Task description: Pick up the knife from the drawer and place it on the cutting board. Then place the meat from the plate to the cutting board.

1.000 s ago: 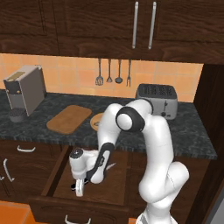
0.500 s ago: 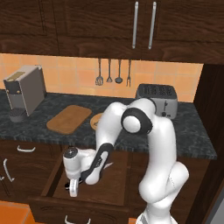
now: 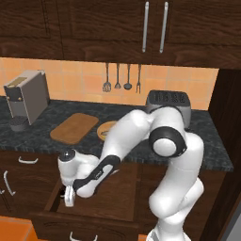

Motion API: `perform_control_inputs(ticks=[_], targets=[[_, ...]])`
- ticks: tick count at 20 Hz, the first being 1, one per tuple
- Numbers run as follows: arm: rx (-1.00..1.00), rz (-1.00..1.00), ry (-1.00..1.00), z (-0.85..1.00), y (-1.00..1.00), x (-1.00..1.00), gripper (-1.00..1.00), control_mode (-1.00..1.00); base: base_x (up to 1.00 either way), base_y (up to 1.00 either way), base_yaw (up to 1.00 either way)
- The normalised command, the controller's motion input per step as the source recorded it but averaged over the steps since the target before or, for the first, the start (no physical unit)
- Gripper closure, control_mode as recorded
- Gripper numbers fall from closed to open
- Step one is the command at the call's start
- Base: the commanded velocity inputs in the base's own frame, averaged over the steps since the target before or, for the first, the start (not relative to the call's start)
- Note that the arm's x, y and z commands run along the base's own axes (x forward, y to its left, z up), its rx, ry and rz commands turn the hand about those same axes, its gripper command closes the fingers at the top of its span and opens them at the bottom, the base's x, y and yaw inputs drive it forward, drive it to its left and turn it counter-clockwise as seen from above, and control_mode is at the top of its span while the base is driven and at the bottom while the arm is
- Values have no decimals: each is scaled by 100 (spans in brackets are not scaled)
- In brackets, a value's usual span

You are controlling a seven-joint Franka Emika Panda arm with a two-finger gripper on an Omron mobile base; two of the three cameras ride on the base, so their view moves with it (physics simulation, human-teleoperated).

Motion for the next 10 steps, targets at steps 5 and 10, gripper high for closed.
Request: perform_control_inputs(ticks=[5,10], targets=[[0,-1,0,98,34,-33,100,-100,0,0,0],[-5,0,0,100,16,-51,100,-100,0,0,0]])
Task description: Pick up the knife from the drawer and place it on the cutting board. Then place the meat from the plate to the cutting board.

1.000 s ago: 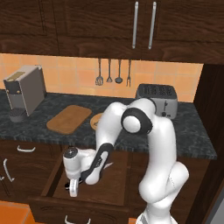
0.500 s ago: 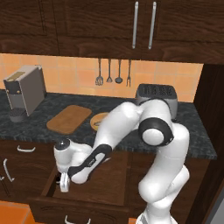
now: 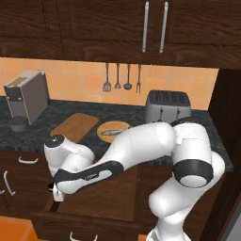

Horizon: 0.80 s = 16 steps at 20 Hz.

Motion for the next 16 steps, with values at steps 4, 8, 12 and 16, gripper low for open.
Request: perform_control_inputs(ticks=[4,8,12,16], targets=[[-13,0,0,83,-11,-11,100,-100,0,0,0],[-17,0,-6,35,-77,-2,100,-100,0,0,0],[-4,2,-6,40,-100,-4,100,-100,0,0,0],[0,3,-3,36,-100,0,100,-100,0,0,0]])
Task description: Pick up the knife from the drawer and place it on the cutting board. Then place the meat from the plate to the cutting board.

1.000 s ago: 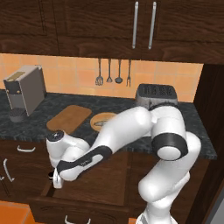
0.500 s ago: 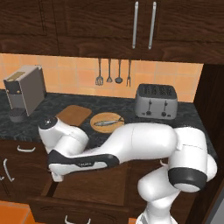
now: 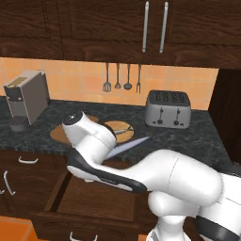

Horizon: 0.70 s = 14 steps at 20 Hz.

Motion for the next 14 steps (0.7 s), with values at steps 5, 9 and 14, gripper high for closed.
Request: perform_control_inputs(ticks=[5,9,14], targets=[[11,0,2,4,-100,4,100,-100,0,0,0],[12,0,7,1,-100,3,100,-100,0,0,0],[18,0,10,0,-100,19,100,-100,0,0,0]])
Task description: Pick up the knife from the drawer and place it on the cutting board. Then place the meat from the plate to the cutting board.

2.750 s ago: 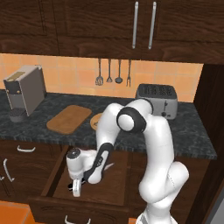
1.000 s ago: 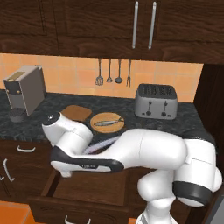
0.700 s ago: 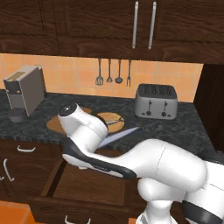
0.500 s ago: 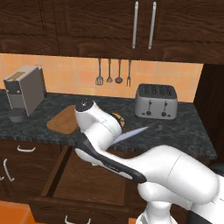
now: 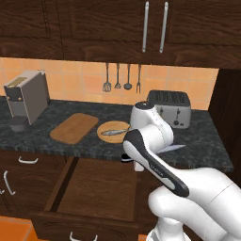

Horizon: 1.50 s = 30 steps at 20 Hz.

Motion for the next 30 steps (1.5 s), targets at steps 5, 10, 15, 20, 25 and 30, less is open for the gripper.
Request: perform_control_inputs(ticks=[5,10,15,20,25,30], targets=[[3,0,0,0,-18,5,100,-100,0,0,0],[0,0,0,0,0,0,100,-100,0,0,0],[0,0,0,0,0,-9,100,100,-11,0,0],[0,0,0,0,0,0,100,100,-78,0,-1],[0,0,0,0,0,0,100,100,-46,29,0],[0,0,0,0,0,0,100,100,-6,76,-13]])
